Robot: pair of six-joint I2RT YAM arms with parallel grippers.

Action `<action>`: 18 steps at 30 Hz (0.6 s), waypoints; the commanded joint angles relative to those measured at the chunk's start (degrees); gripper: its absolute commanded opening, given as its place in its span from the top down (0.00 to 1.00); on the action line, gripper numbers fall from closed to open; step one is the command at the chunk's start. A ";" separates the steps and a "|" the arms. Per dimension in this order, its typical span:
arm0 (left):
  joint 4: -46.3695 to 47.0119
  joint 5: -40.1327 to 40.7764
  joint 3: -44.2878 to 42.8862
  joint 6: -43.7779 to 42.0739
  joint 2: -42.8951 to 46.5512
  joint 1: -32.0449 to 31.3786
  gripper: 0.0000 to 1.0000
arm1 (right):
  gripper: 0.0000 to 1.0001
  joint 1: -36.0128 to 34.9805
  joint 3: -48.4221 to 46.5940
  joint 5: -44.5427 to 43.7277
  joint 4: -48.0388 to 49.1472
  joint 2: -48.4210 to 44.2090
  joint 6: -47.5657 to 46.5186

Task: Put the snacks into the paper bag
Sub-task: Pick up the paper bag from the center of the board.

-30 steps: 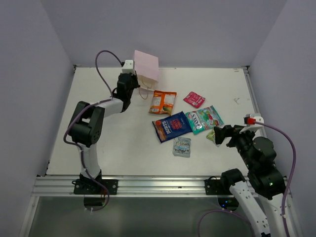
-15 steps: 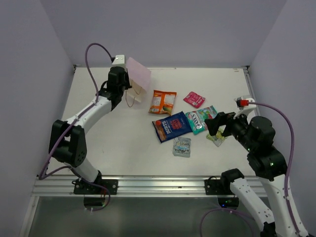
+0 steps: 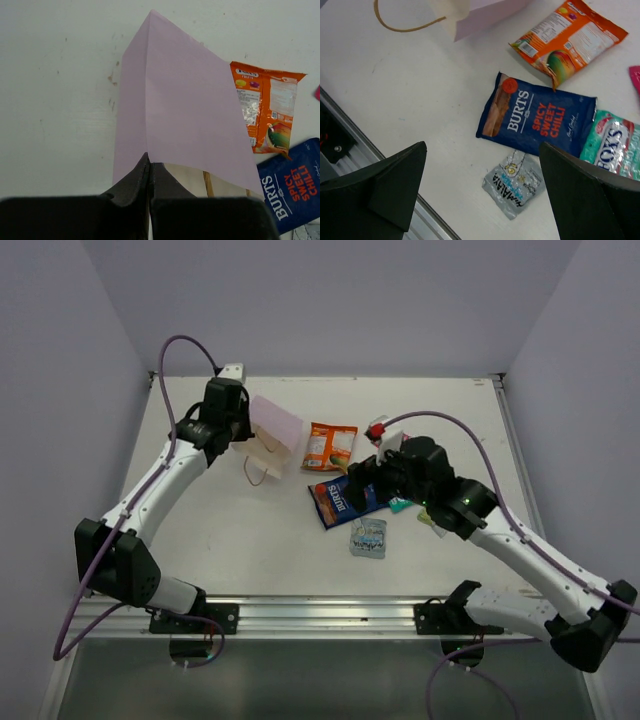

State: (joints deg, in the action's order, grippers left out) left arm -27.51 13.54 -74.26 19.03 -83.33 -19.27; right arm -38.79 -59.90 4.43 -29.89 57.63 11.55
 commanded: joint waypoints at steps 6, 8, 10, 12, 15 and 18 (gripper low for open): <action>-14.23 -4.31 -6.69 0.66 3.52 -0.07 1.00 | 0.01 -12.98 -5.75 -13.21 23.10 15.74 -15.23; -15.29 -4.92 -6.78 0.84 3.96 -0.16 1.00 | 0.01 -13.33 -6.89 -13.13 27.75 20.30 -18.14; -15.91 -5.63 -7.13 0.66 4.23 -0.07 1.00 | 0.02 -13.42 -8.56 -12.87 29.88 22.61 -20.76; -16.87 -6.33 -7.65 0.57 4.14 -0.07 1.00 | 0.03 -13.42 -10.49 -11.73 33.92 26.04 -22.09; -18.36 -6.95 -8.88 0.05 3.97 -0.07 1.00 | 0.07 -13.42 -14.26 -8.67 34.46 30.68 -22.89; -19.51 -7.03 -10.02 -0.22 3.70 -0.07 1.00 | 0.11 -14.04 -16.12 -5.84 34.63 33.33 -22.63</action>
State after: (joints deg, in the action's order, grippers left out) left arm -44.71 7.94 -80.79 18.96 -80.58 -19.27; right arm -52.14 -72.23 -4.71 -0.89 89.52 -8.78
